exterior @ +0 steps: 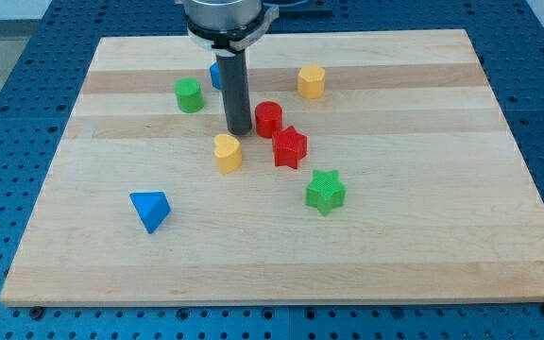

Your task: Place your arm below the red star

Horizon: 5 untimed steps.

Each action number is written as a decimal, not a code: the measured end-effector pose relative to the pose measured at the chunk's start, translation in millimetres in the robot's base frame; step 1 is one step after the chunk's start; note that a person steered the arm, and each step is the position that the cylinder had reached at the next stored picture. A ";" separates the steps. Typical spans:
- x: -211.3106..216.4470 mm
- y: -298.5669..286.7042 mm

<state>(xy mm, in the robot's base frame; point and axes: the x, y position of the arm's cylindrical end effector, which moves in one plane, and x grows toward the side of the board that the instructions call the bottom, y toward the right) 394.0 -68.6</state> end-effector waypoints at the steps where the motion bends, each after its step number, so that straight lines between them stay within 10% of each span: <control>1: 6.3 -33.4; 3: 86.4 -62.1; 5: 102.6 42.4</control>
<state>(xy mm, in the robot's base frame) 496.6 -26.2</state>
